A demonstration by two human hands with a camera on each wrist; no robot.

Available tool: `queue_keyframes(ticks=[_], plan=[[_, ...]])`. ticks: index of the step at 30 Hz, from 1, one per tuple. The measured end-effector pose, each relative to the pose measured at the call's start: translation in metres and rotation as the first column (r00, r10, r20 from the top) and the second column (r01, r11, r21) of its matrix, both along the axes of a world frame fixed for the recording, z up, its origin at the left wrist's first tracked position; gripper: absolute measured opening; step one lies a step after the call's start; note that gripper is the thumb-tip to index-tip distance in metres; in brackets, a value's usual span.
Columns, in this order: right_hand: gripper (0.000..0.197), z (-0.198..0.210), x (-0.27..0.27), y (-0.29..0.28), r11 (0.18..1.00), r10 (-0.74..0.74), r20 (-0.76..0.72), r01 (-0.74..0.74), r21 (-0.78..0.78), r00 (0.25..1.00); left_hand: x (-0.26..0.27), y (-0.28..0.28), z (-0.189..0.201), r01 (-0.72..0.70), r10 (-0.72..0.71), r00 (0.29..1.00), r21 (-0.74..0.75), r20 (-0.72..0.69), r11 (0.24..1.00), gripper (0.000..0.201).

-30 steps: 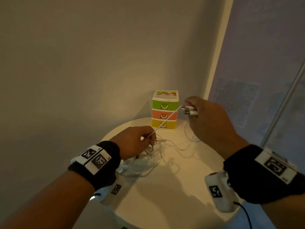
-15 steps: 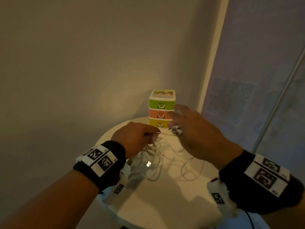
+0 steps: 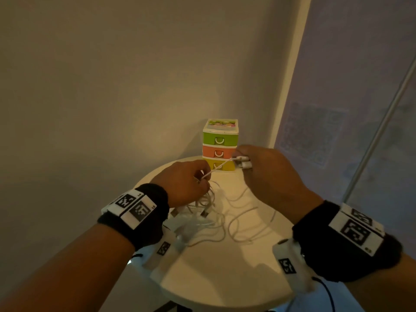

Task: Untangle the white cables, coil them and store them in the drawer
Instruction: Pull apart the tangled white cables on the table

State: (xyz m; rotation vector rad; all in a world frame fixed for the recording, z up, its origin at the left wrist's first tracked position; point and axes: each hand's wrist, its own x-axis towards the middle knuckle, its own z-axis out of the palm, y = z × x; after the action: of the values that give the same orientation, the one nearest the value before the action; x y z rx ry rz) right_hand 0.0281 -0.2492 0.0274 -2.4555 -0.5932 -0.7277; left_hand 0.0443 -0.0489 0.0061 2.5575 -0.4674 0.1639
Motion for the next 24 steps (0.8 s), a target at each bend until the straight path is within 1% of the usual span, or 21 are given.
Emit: queue_keyframes(ticks=[2, 3, 5, 6, 9, 11, 13, 15, 17, 18, 19, 20, 22, 23, 24], plan=[[0.030, 0.009, 0.001, -0.011, 0.991, -0.067, 0.054, 0.060, 0.117, 0.996, 0.003, 0.009, -0.006, 0.002, 0.003, 0.998, 0.094, -0.056, 0.996, 0.008], [0.028, 0.015, 0.004, -0.020, 0.983, -0.136, 0.073, 0.126, 0.133, 0.988, 0.003, 0.014, -0.010, -0.001, 0.011, 0.996, 0.119, -0.086, 0.993, 0.011], [0.025, 0.023, 0.010, -0.038, 0.969, -0.240, 0.072, 0.236, 0.071, 0.968, 0.006, 0.025, -0.018, -0.002, 0.010, 0.992, 0.069, -0.127, 0.998, 0.019], [0.023, 0.024, 0.011, -0.044, 0.969, -0.249, 0.061, 0.249, 0.013, 0.967, 0.007, 0.027, -0.020, 0.006, -0.003, 0.991, 0.022, -0.133, 1.000, 0.020], [0.017, 0.012, 0.015, -0.047, 0.968, -0.189, 0.095, 0.202, -0.147, 0.977, 0.009, 0.028, -0.019, 0.057, -0.062, 0.992, -0.054, -0.110, 0.997, 0.019], [0.014, 0.001, 0.021, -0.047, 0.938, -0.222, 0.103, 0.241, -0.250, 0.970, 0.010, 0.026, -0.017, 0.085, -0.088, 0.991, -0.038, -0.098, 0.996, 0.018], [0.017, -0.004, 0.024, -0.047, 0.924, -0.257, 0.084, 0.270, -0.270, 0.963, 0.010, 0.027, -0.015, 0.101, -0.100, 0.990, 0.008, -0.095, 0.995, 0.017], [0.020, -0.002, 0.024, -0.048, 0.937, -0.234, 0.072, 0.245, -0.248, 0.970, 0.008, 0.031, -0.011, 0.105, -0.099, 0.989, 0.042, -0.114, 0.994, 0.015], [0.015, 0.002, 0.022, -0.047, 0.941, -0.220, 0.054, 0.227, -0.250, 0.974, 0.004, 0.031, -0.003, 0.081, -0.075, 0.992, 0.065, -0.103, 0.995, 0.010], [0.012, 0.004, 0.019, -0.044, 0.936, -0.219, 0.044, 0.222, -0.272, 0.975, 0.000, 0.028, 0.003, 0.062, -0.058, 0.996, 0.059, -0.073, 0.996, 0.008], [0.011, 0.005, 0.017, -0.040, 0.931, -0.215, 0.037, 0.216, -0.294, 0.976, -0.005, 0.024, 0.010, 0.053, -0.052, 0.998, 0.026, -0.039, 0.998, 0.011], [0.011, 0.006, 0.014, -0.033, 0.927, -0.215, 0.014, 0.208, -0.313, 0.977, -0.011, 0.018, 0.018, 0.063, -0.063, 0.998, -0.039, -0.018, 0.997, 0.018], [0.018, 0.005, 0.008, -0.019, 0.936, -0.188, -0.044, 0.166, -0.312, 0.981, -0.024, 0.001, 0.033, 0.118, -0.126, 0.991, -0.179, -0.037, 0.977, 0.031], [0.020, 0.006, 0.005, -0.011, 0.940, -0.170, -0.060, 0.143, -0.311, 0.984, -0.029, -0.008, 0.038, 0.147, -0.160, 0.986, -0.198, -0.050, 0.969, 0.038], [0.017, 0.007, 0.003, -0.004, 0.940, -0.152, -0.075, 0.121, -0.320, 0.986, -0.033, -0.016, 0.041, 0.177, -0.189, 0.980, -0.175, -0.056, 0.969, 0.044]])
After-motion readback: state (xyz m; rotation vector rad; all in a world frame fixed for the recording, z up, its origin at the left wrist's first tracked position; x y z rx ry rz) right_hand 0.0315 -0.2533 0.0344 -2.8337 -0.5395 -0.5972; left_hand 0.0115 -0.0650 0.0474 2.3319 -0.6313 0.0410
